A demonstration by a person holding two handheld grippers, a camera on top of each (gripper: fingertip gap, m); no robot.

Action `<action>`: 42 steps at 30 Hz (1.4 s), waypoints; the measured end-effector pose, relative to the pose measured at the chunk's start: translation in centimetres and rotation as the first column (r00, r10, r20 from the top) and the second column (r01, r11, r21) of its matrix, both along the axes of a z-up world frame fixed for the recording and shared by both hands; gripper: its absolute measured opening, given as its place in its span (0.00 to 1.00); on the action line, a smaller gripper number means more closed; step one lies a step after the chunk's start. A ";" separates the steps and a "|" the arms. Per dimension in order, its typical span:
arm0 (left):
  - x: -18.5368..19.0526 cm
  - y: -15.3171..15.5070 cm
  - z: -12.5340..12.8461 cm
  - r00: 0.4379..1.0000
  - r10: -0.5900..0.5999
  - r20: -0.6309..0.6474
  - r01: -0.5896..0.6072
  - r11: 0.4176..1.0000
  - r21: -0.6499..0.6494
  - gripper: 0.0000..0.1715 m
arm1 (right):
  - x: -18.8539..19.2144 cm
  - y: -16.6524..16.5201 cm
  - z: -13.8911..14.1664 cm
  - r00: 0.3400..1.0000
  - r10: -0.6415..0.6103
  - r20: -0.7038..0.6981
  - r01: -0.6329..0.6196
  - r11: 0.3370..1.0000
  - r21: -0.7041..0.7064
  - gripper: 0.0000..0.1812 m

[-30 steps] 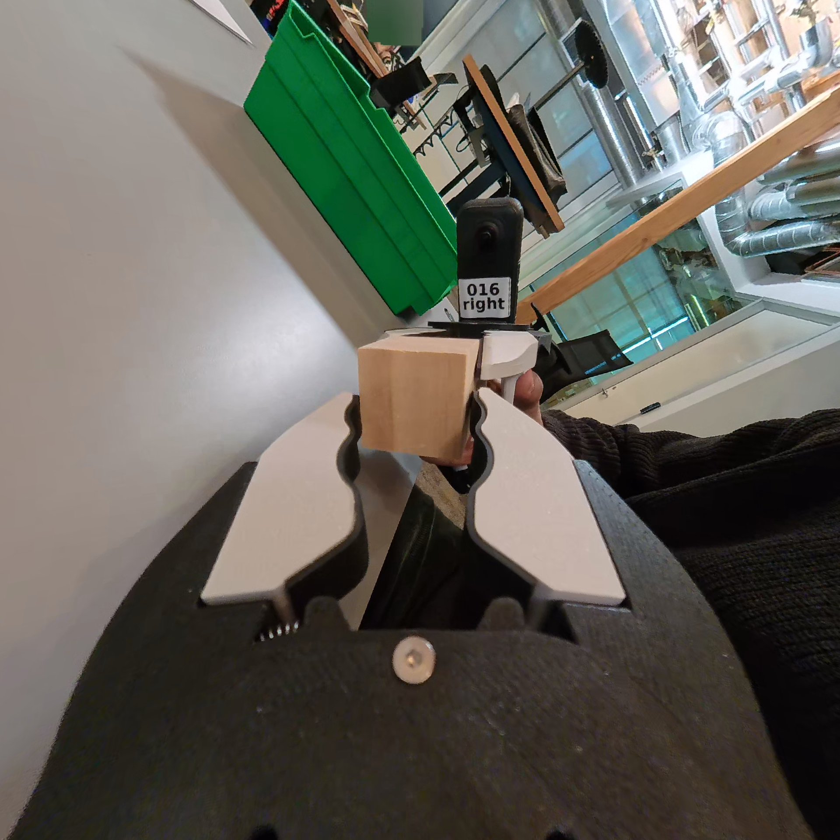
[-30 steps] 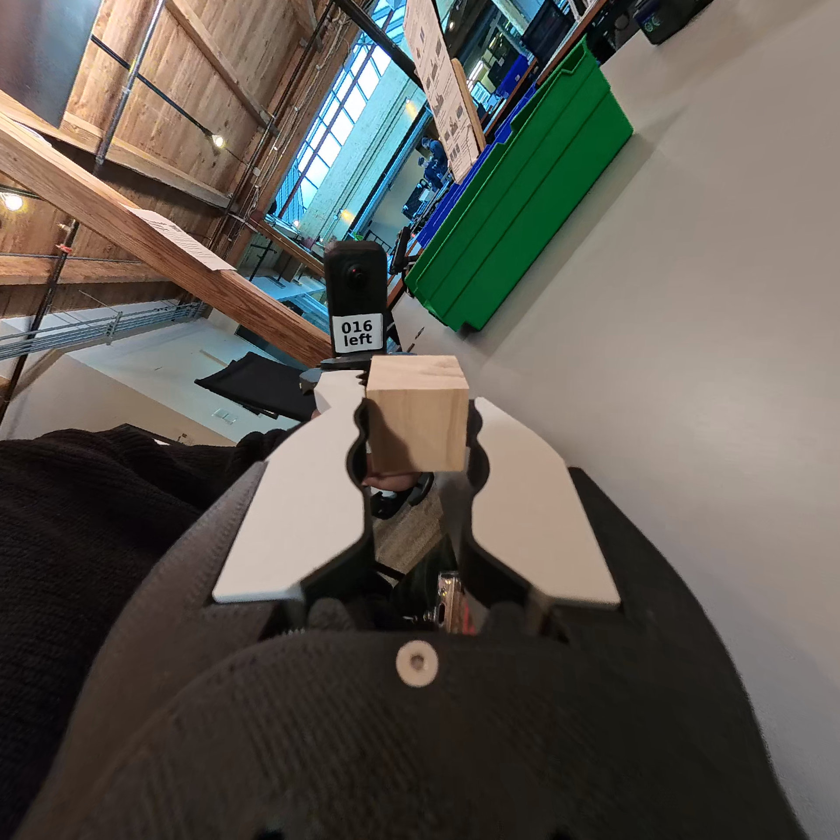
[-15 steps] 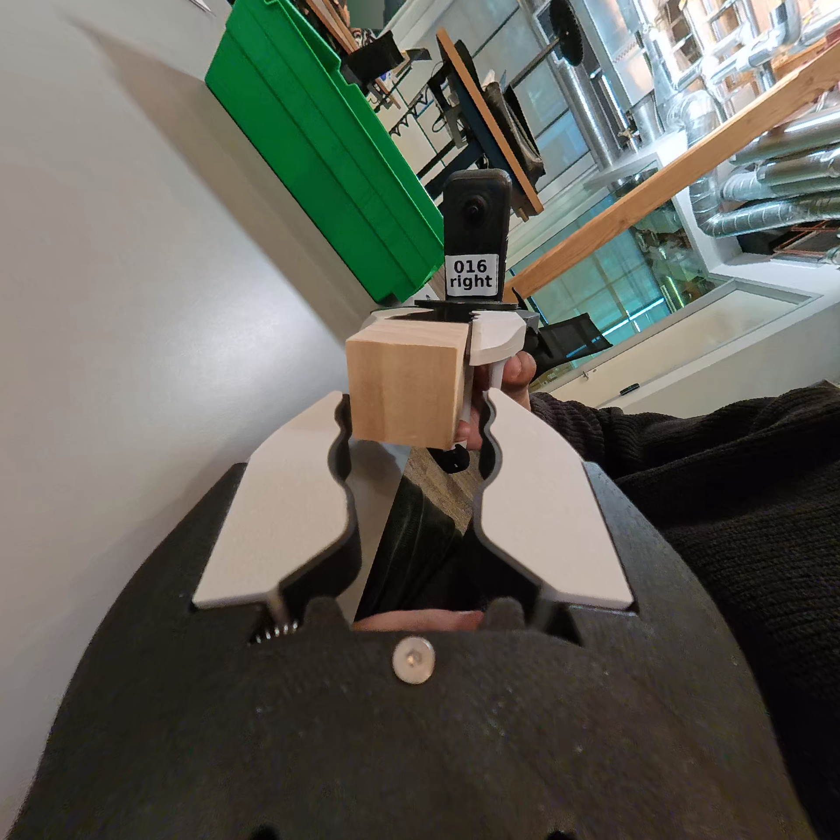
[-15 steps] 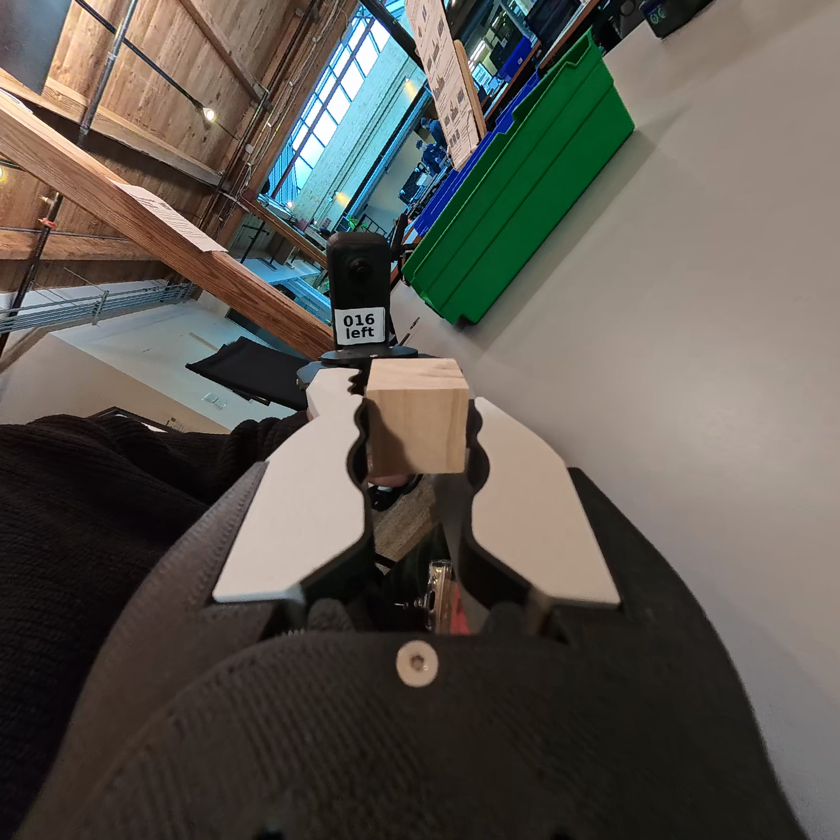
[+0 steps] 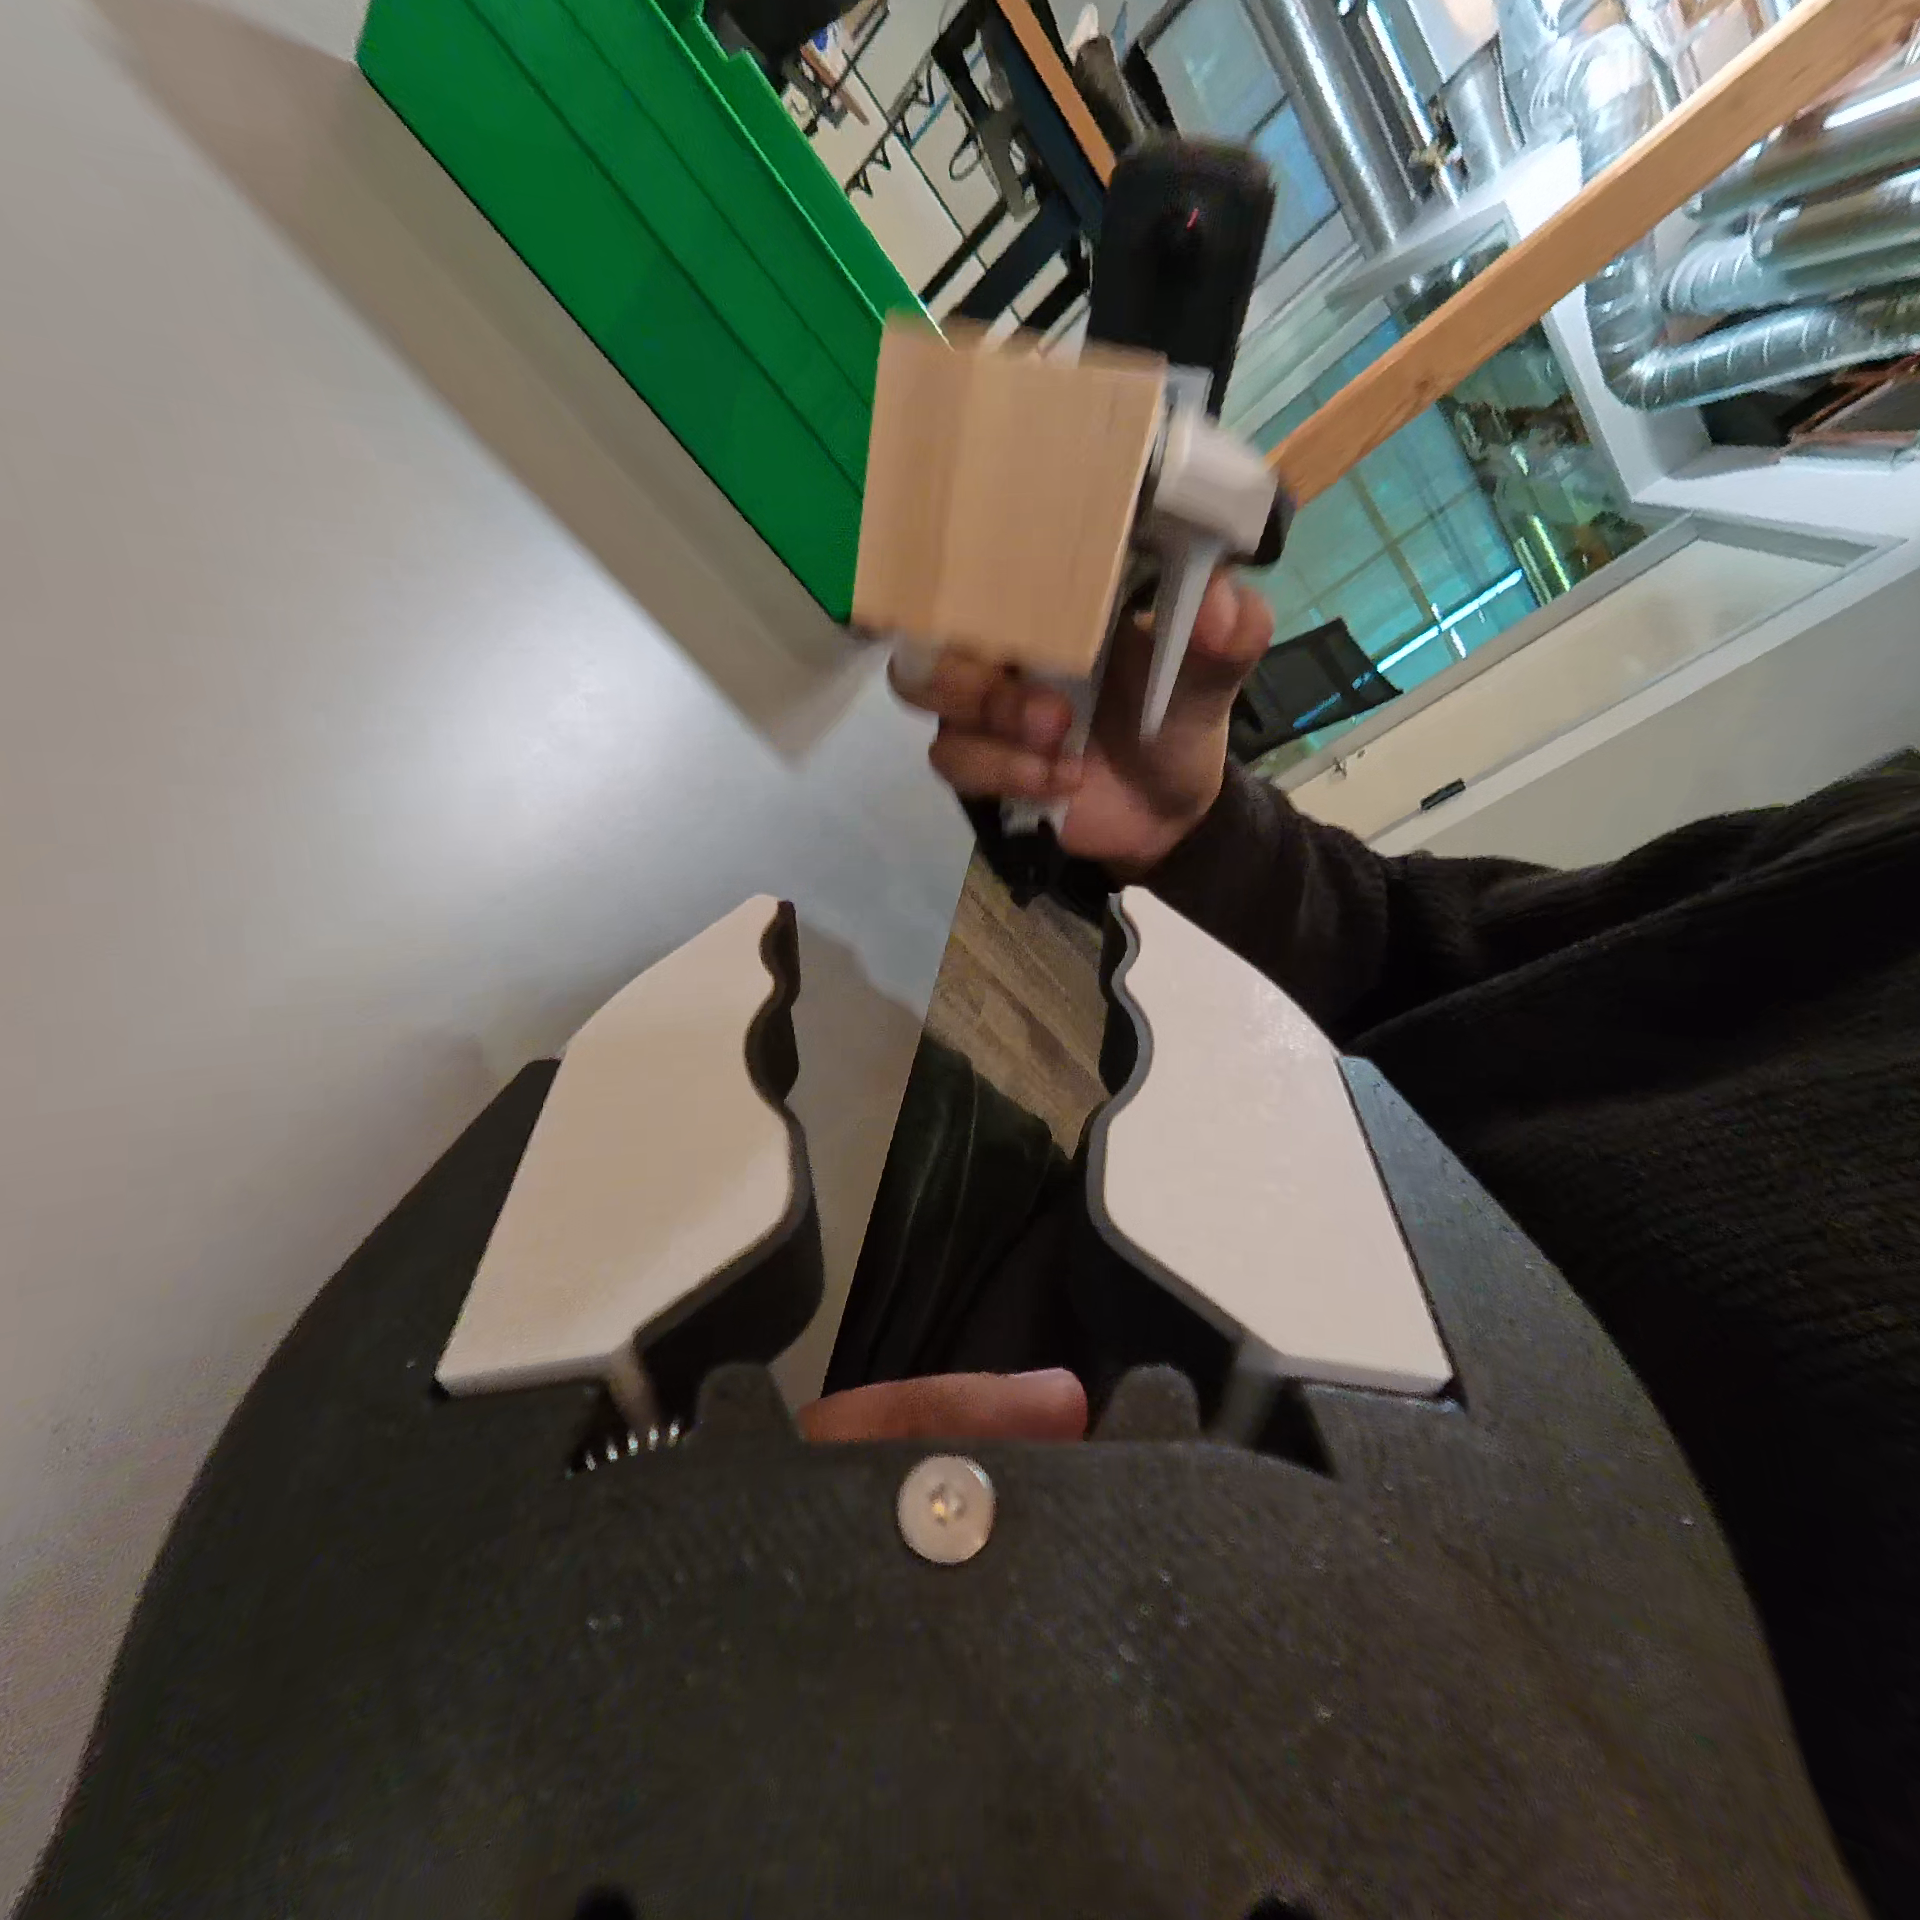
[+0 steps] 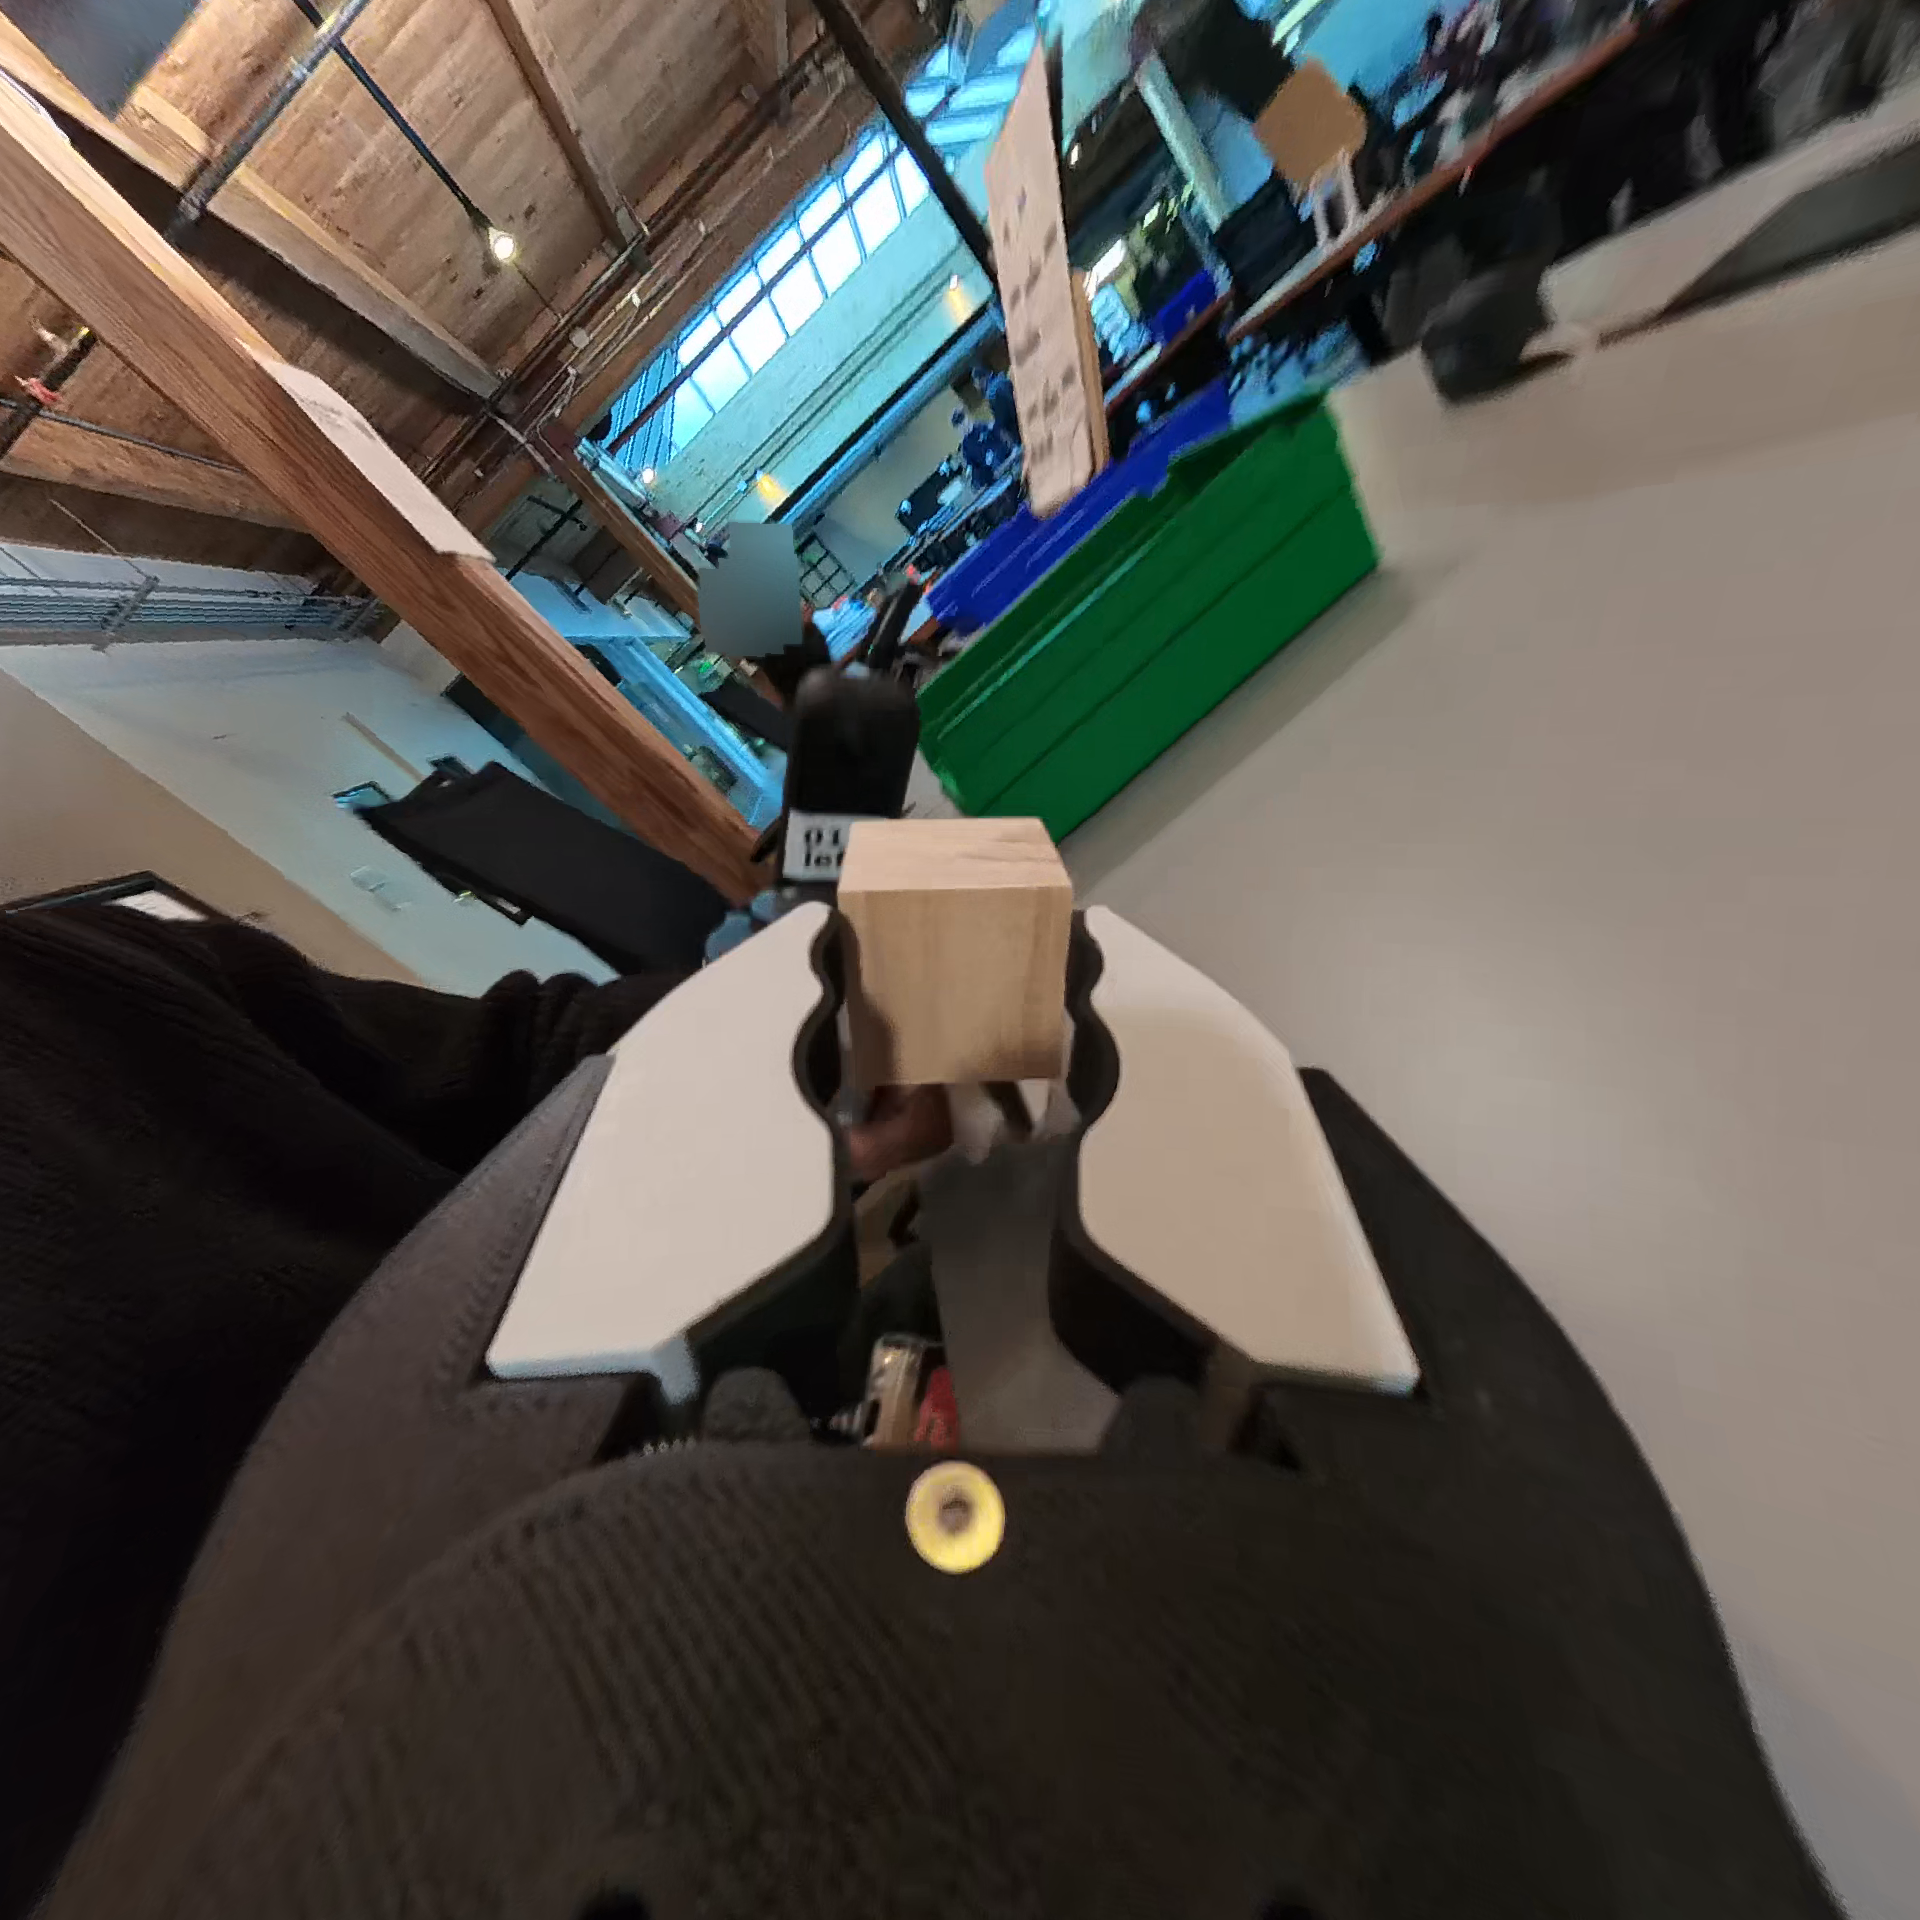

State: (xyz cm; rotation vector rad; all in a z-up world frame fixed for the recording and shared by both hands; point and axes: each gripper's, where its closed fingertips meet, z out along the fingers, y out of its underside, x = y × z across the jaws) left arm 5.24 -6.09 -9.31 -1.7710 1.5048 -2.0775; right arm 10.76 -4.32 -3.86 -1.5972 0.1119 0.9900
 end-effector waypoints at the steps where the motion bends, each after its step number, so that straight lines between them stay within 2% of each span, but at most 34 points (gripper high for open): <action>1: -0.1 -0.2 -0.1 1.000 -0.011 -0.001 0.011 1.000 0.013 0.33 | 1.3 -0.2 1.1 0.999 -0.034 0.025 0.033 0.999 0.026 0.23; 3: -0.1 -0.5 -0.4 1.000 -0.027 -0.002 0.027 0.999 0.043 0.33 | 4.4 -1.2 3.7 0.989 -0.108 0.103 0.099 0.991 0.087 0.23; 5: -0.2 -0.8 -0.7 0.999 -0.034 -0.003 0.034 0.996 0.083 0.33 | 8.1 -2.5 5.9 0.948 -0.186 0.256 0.161 0.980 0.118 0.23; 7: -0.2 -1.1 -1.0 0.999 -0.043 -0.001 0.043 0.990 0.133 0.33 | 12.2 -3.9 7.0 0.866 -0.231 0.444 0.210 0.973 0.096 0.23; 10: -0.2 -1.6 -1.7 0.998 -0.062 0.002 0.060 0.972 0.229 0.33 | 19.4 -6.1 6.6 0.672 -0.194 0.715 0.289 0.957 -0.012 0.23; 12: -0.2 -2.0 -2.1 0.997 -0.074 0.003 0.070 0.956 0.286 0.32 | 23.7 -7.9 5.0 0.566 -0.068 0.822 0.310 0.941 -0.135 0.23; 14: -0.1 -2.6 -2.3 0.996 -0.088 -0.005 0.085 0.948 0.307 0.33 | 26.6 -10.2 2.6 0.519 0.140 0.843 0.268 0.910 -0.316 0.23; 16: 0.0 -3.5 -2.3 0.994 -0.107 -0.019 0.109 0.957 0.269 0.32 | 29.2 -12.2 0.0 0.444 0.306 0.842 0.251 0.860 -0.445 0.23; 19: 0.2 -4.7 -2.1 0.990 -0.132 -0.039 0.137 0.973 0.184 0.32 | 31.5 -14.1 -3.6 0.346 0.497 0.796 0.231 0.777 -0.586 0.23; 21: 0.5 -4.9 -2.2 0.991 -0.126 -0.043 0.131 0.974 0.183 0.32 | 32.0 -14.8 -5.8 0.276 0.598 0.753 0.212 0.726 -0.654 0.23; 24: 1.2 -4.6 -2.1 0.997 -0.075 -0.030 0.080 0.977 0.199 0.32 | 33.5 -15.8 -8.5 0.133 0.727 0.673 0.252 0.632 -0.733 0.23; 25: 1.4 -4.5 -1.9 0.998 -0.059 -0.025 0.063 0.980 0.188 0.32 | 33.6 -15.9 -9.2 0.111 0.748 0.655 0.247 0.617 -0.747 0.23; 29: 2.0 -5.0 -1.5 0.999 -0.030 -0.018 0.032 0.993 0.111 0.31 | 33.0 -14.9 -10.1 0.120 0.752 0.648 0.182 0.625 -0.759 0.23; 35: 2.8 -6.1 -2.3 0.999 -0.039 -0.036 0.042 0.995 0.094 0.31 | 33.7 -14.4 -10.9 0.091 0.768 0.634 0.162 0.617 -0.770 0.23; 42: 3.5 -6.6 -1.6 1.000 -0.027 -0.016 0.028 0.998 0.055 0.31 | 33.5 -13.7 -11.0 0.065 0.783 0.619 0.125 0.609 -0.783 0.23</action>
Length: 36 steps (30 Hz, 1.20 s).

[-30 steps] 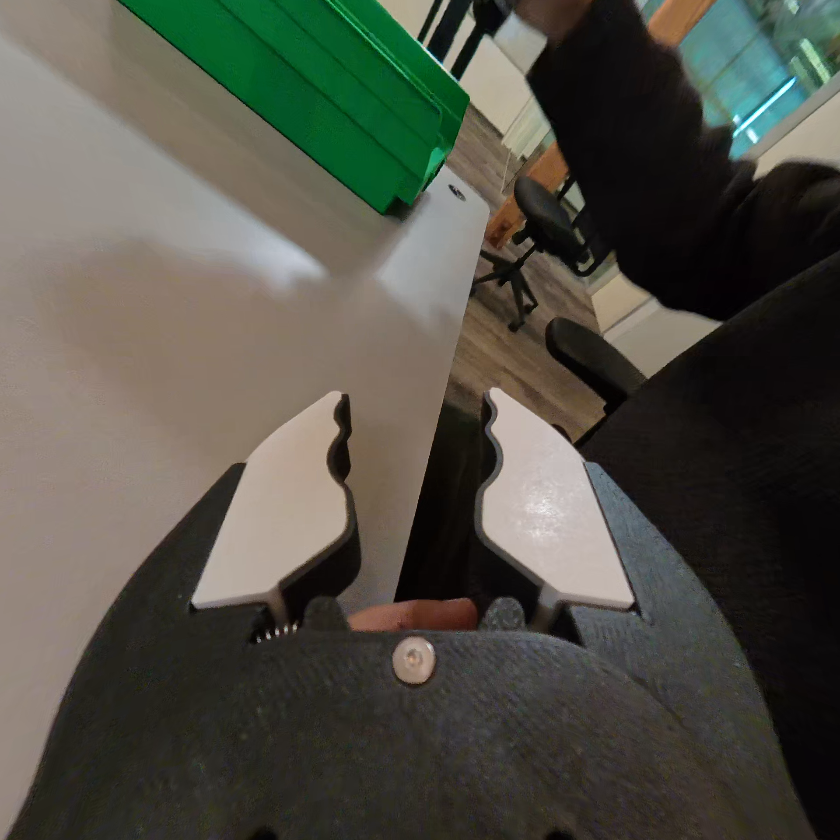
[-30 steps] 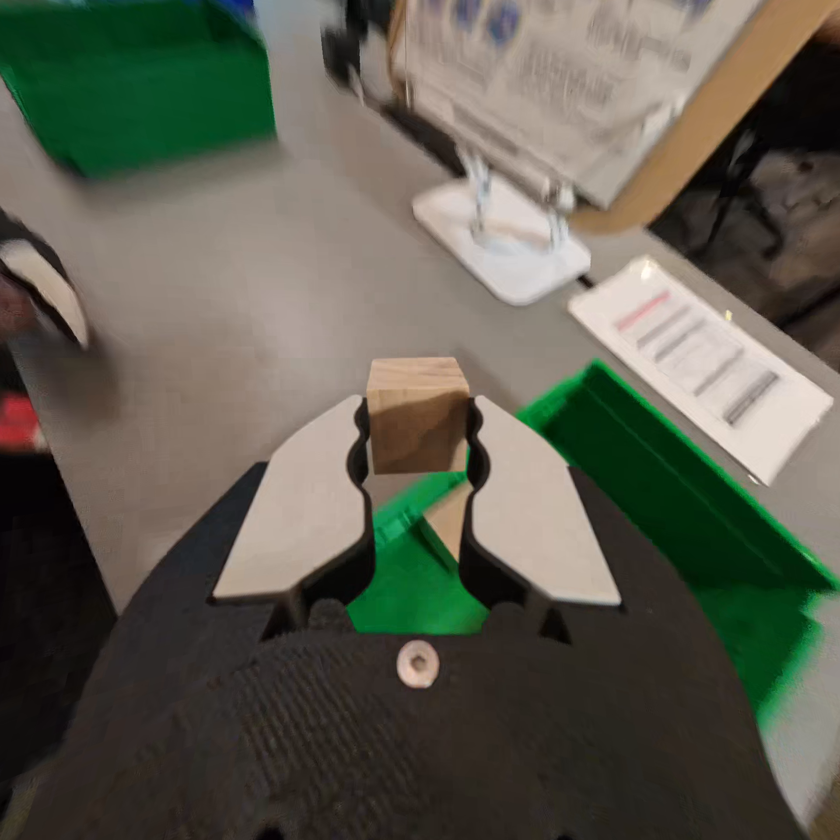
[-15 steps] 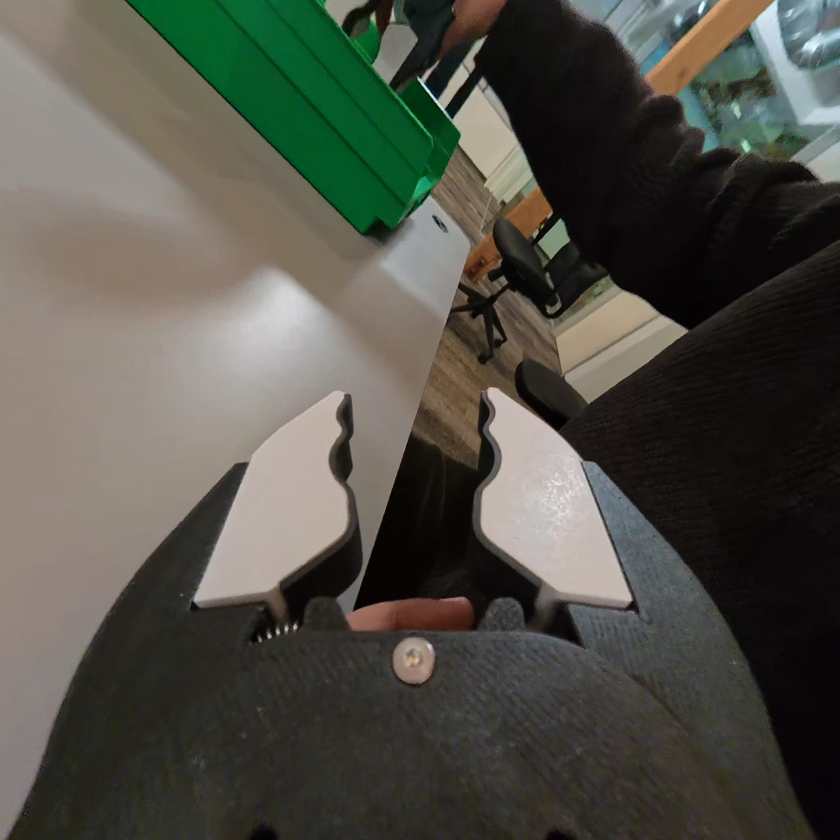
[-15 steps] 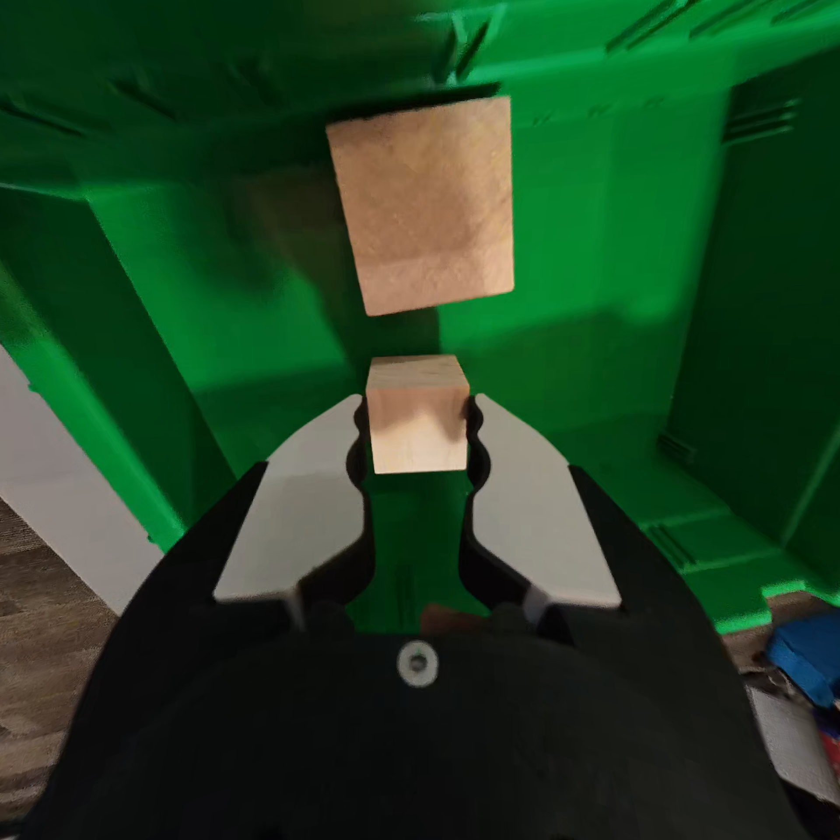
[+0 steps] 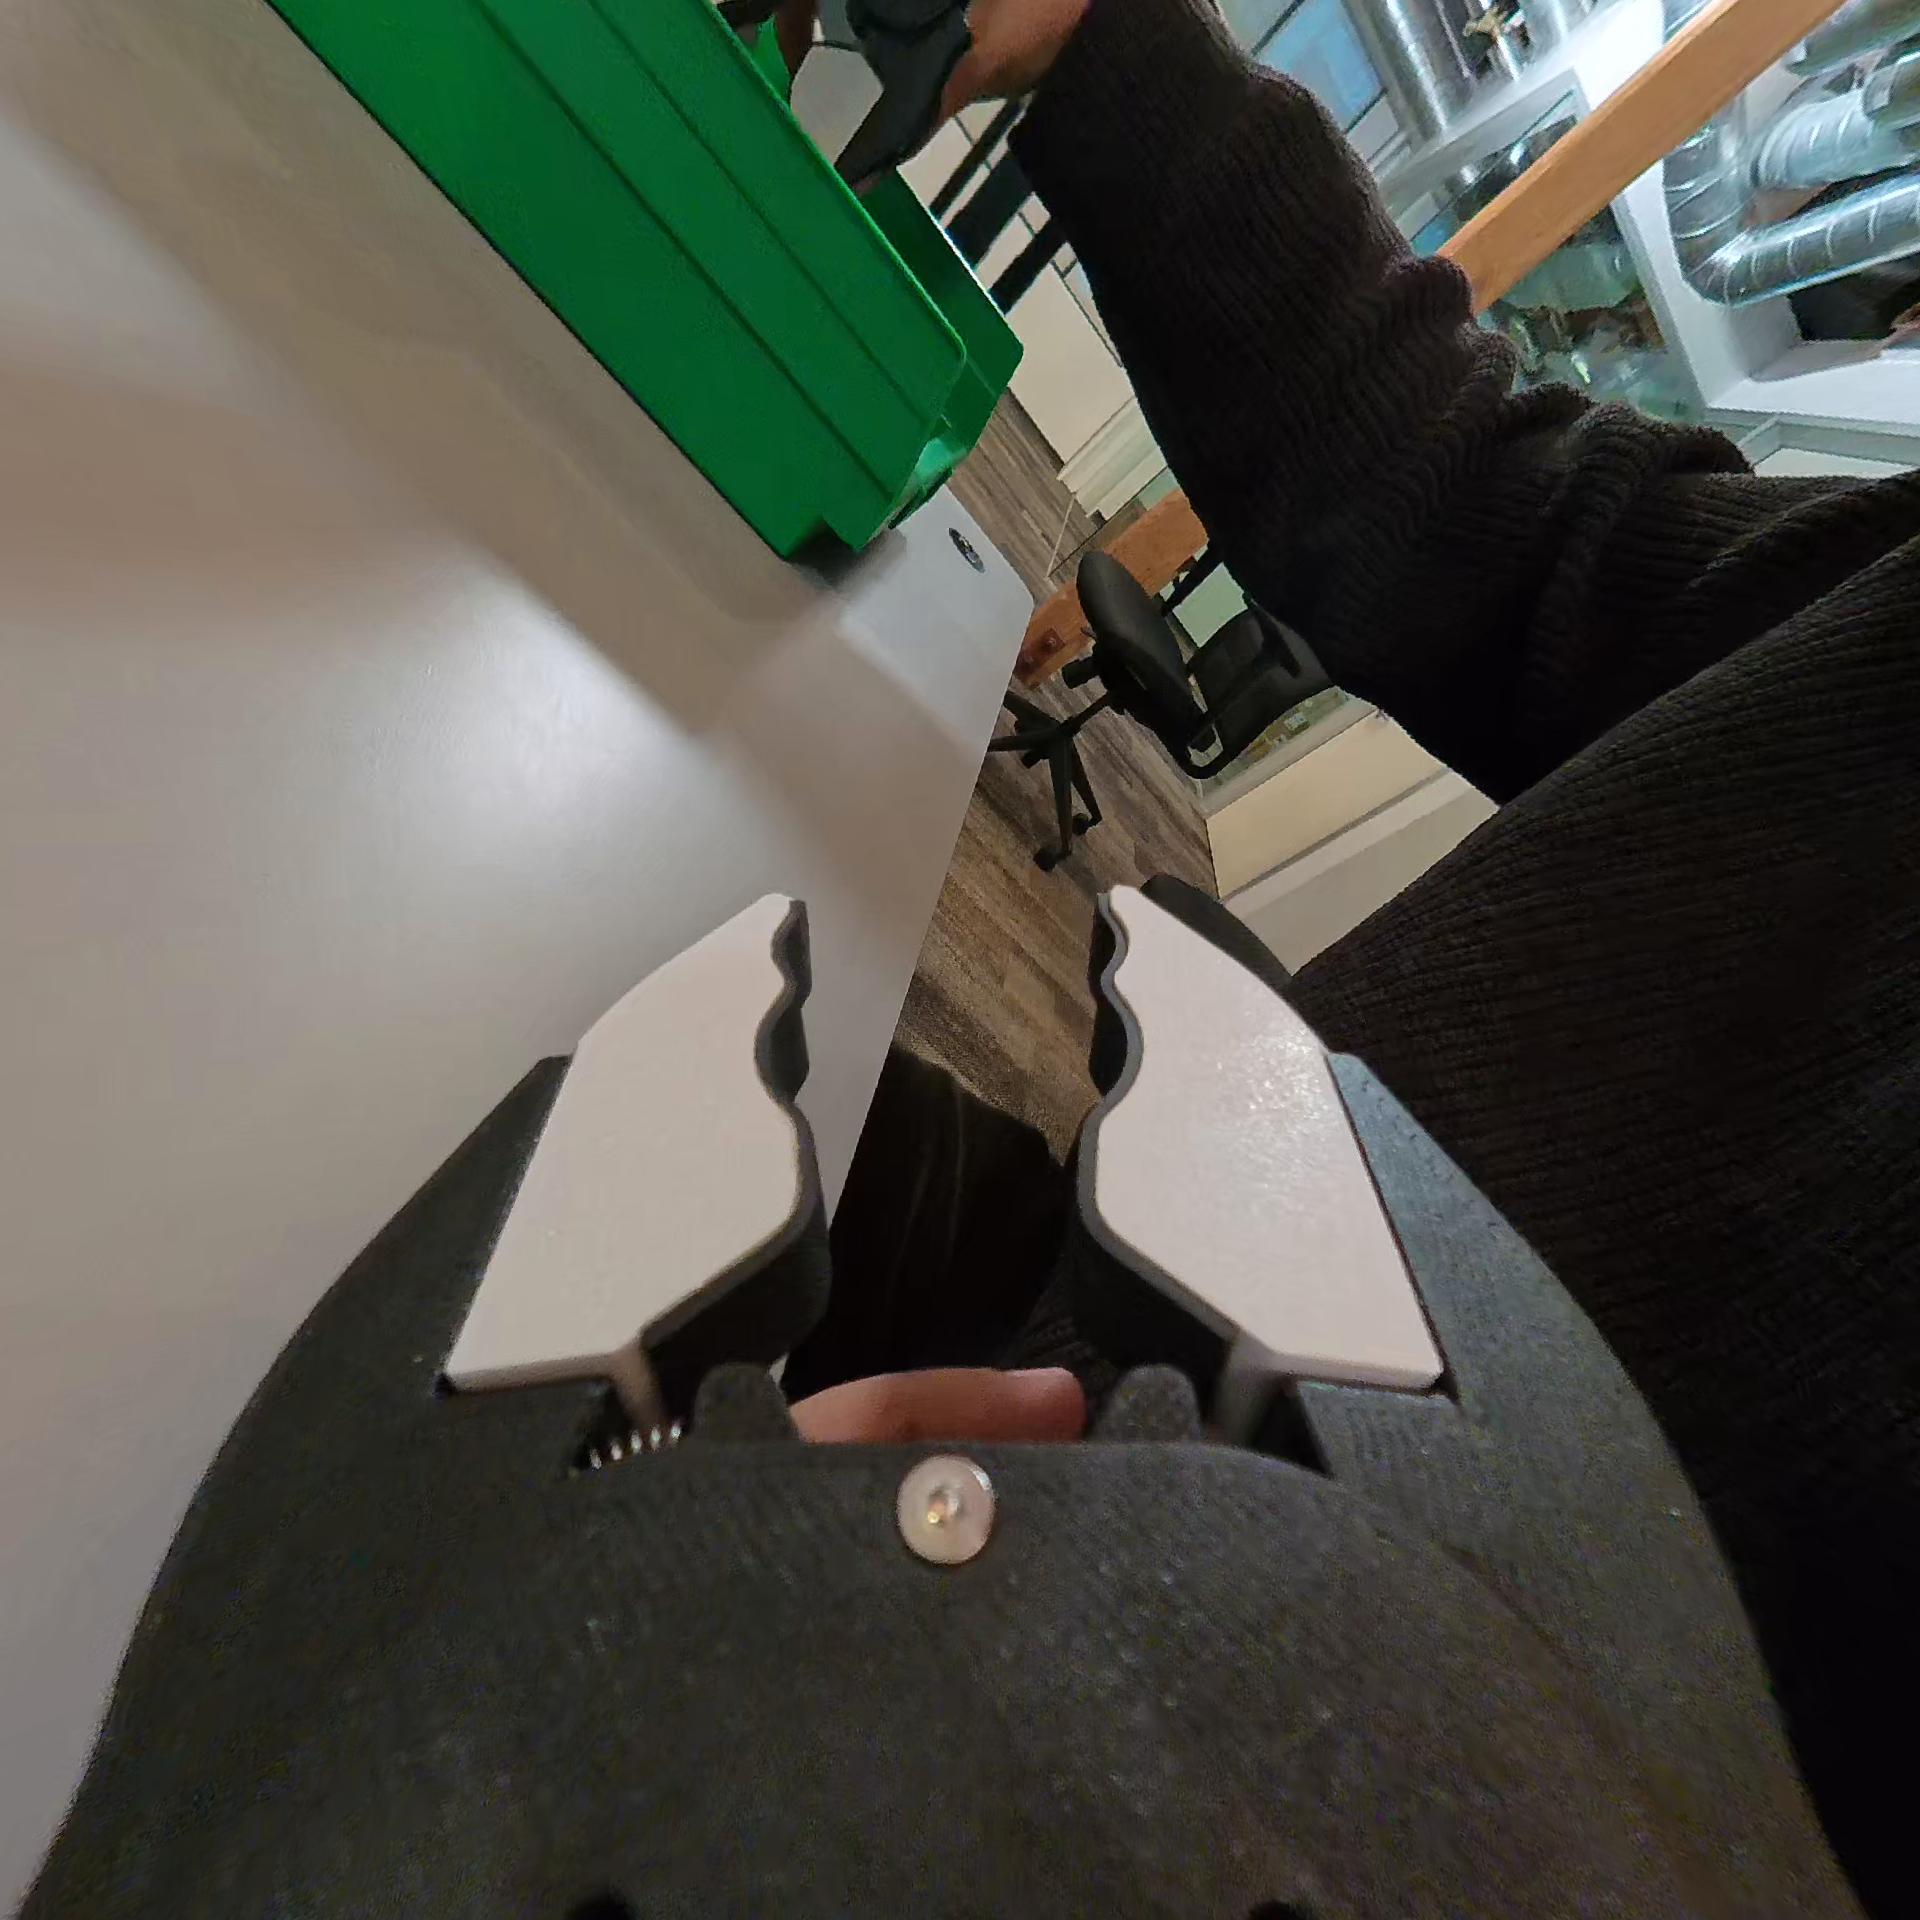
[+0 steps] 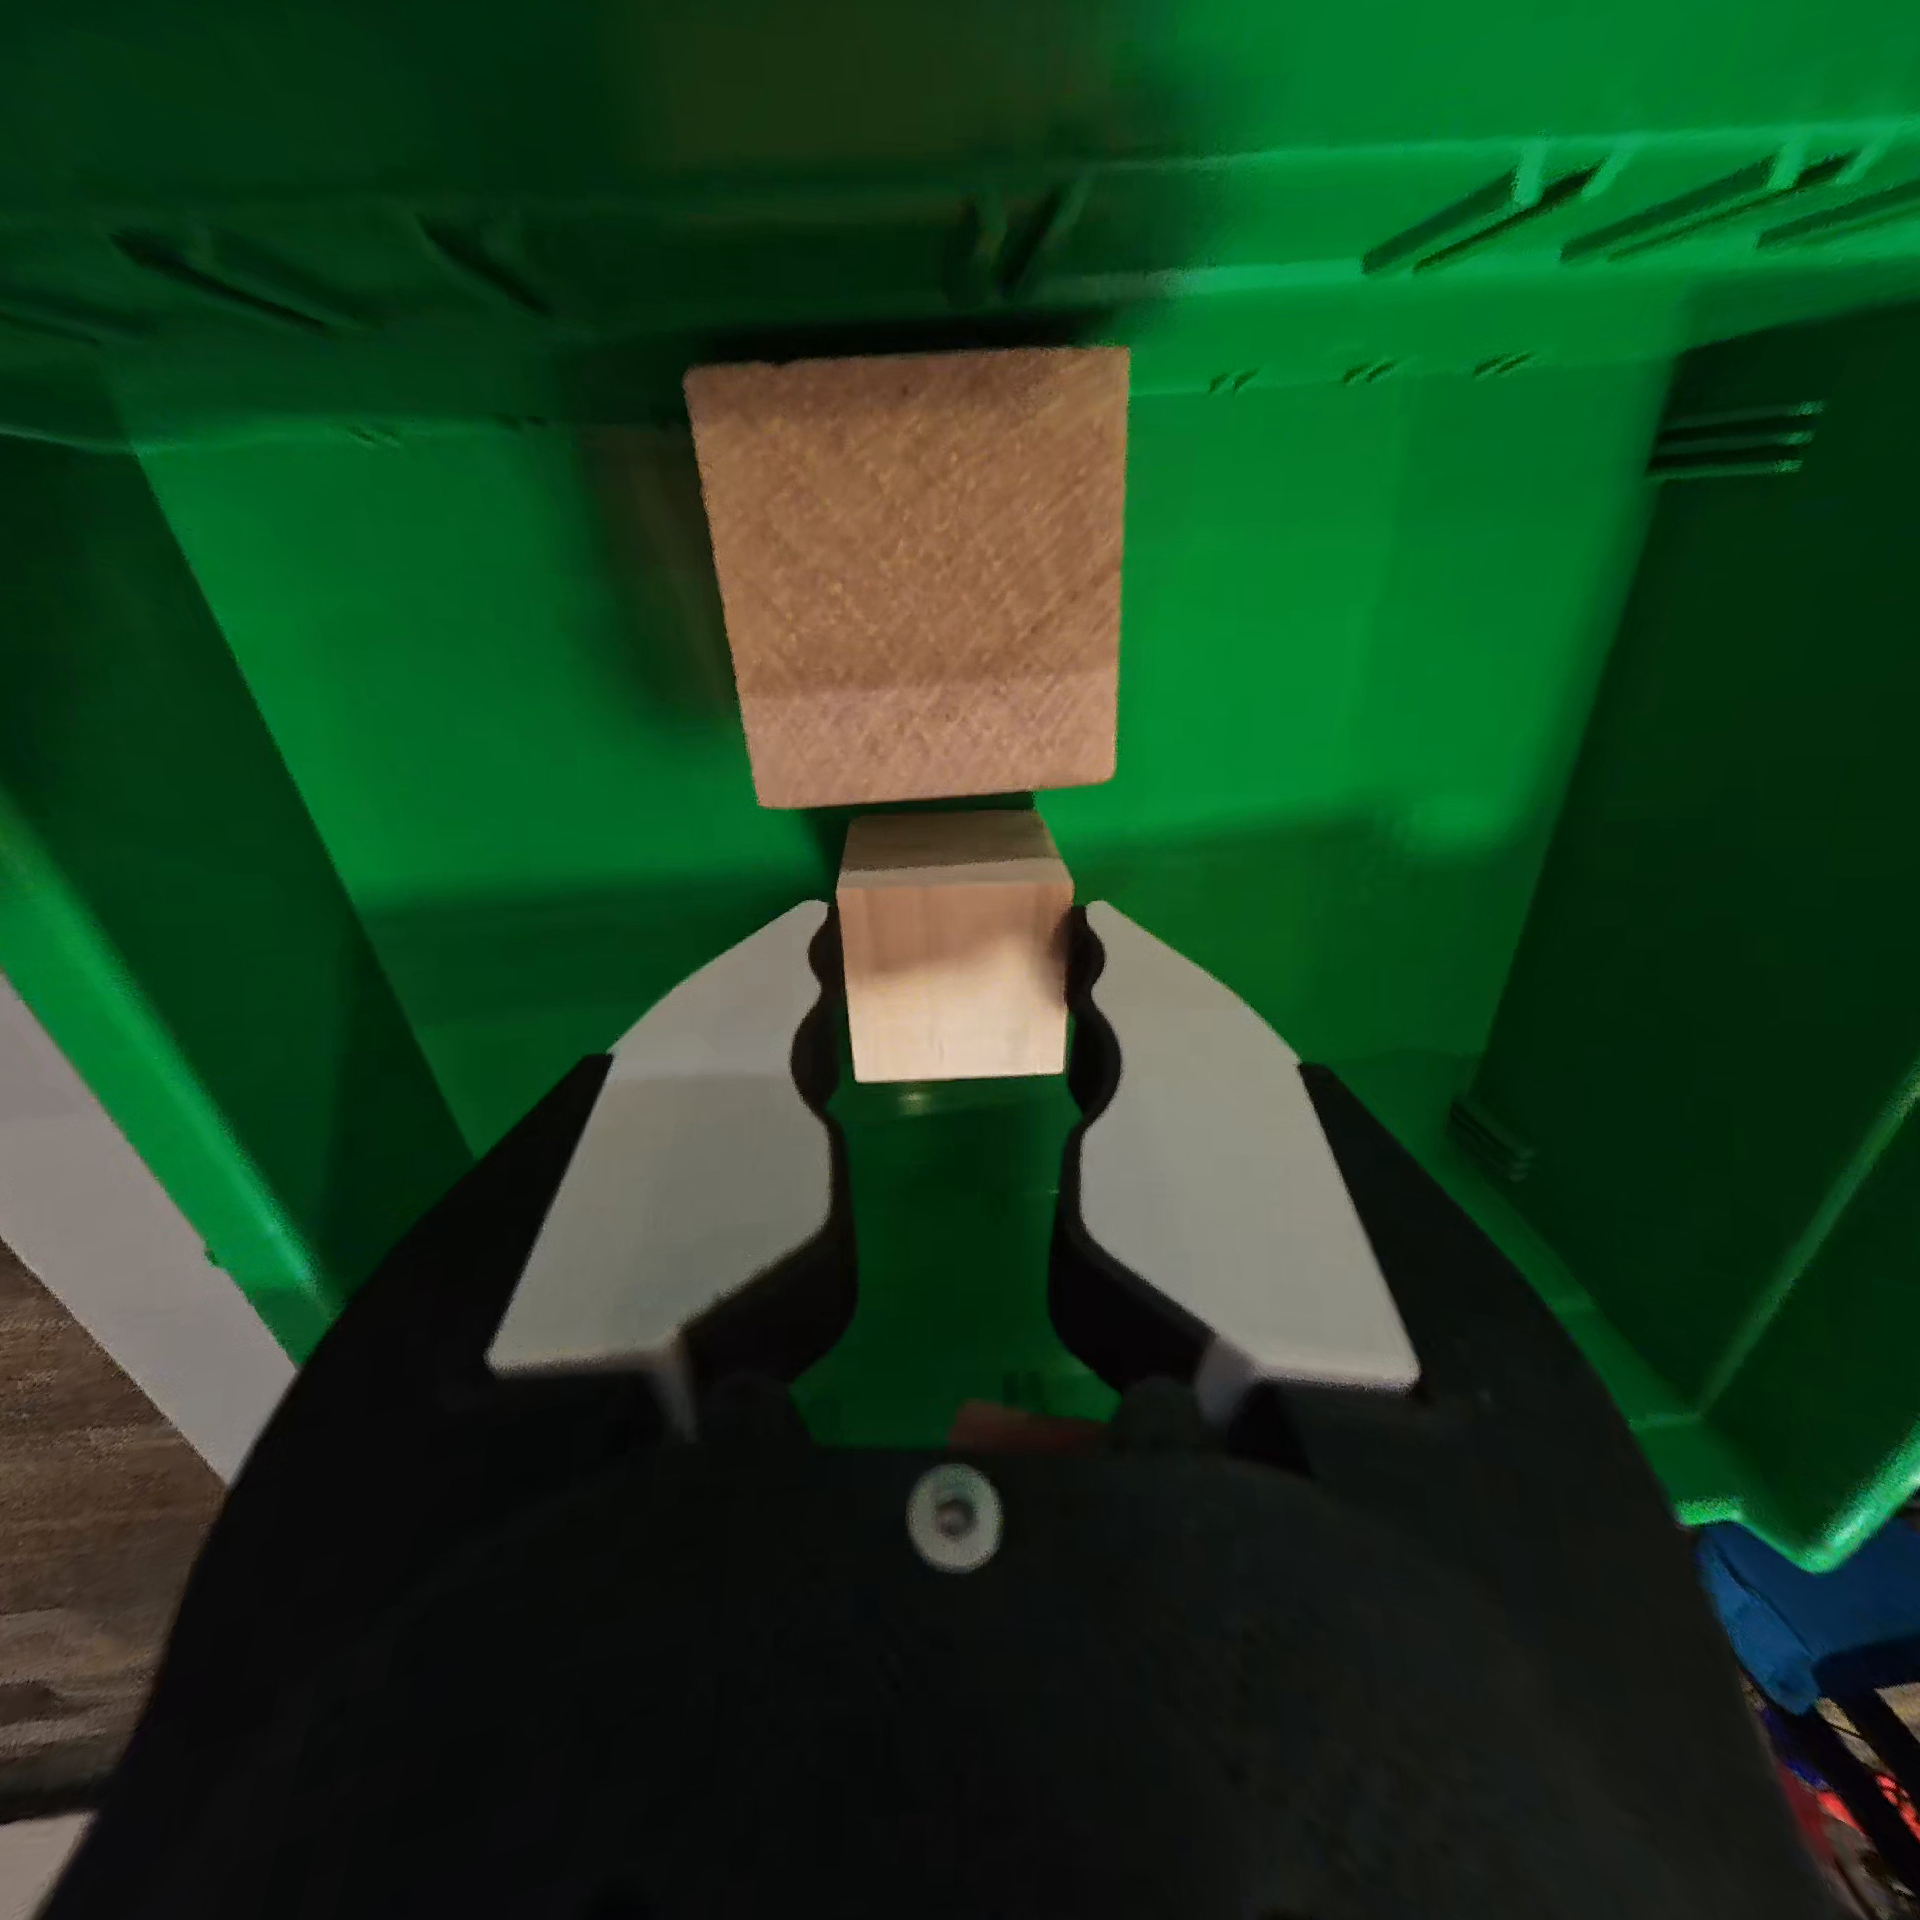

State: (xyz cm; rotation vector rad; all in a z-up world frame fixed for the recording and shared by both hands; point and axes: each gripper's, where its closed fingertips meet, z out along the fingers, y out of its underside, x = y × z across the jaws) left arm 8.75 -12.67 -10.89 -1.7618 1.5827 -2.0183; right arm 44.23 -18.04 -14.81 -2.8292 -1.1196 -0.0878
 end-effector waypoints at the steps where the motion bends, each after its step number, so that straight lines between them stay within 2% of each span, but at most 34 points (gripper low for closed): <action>1: 0.0 0.0 0.1 1.000 0.002 0.003 -0.002 1.000 -0.007 0.31 | 0.1 0.1 -0.1 1.000 0.011 0.011 -0.011 1.000 -0.004 0.23; 6: 0.1 -0.1 0.4 1.000 0.005 0.007 -0.004 0.999 -0.031 0.30 | 0.0 0.3 -0.1 1.000 0.013 0.011 -0.013 1.000 -0.006 0.23; 20: -0.3 -1.2 0.4 0.999 -0.046 0.012 0.046 0.999 0.009 0.30 | -0.1 0.3 -0.2 1.000 -0.009 0.028 0.009 1.000 -0.015 0.23; 30: -0.2 -0.3 1.0 1.000 -0.013 0.015 0.014 0.998 -0.064 0.30 | 0.0 0.1 0.8 0.998 -0.032 0.061 0.032 0.999 0.007 0.23; 33: -0.2 -0.3 1.2 1.000 -0.015 0.017 0.016 0.998 -0.064 0.30 | -0.5 -0.1 1.1 0.997 -0.062 0.039 0.062 0.998 0.012 0.27; 36: -0.3 -0.5 1.3 0.999 -0.024 0.021 0.025 0.998 -0.052 0.30 | -0.9 0.2 2.0 0.994 -0.111 0.014 0.109 0.990 0.084 0.31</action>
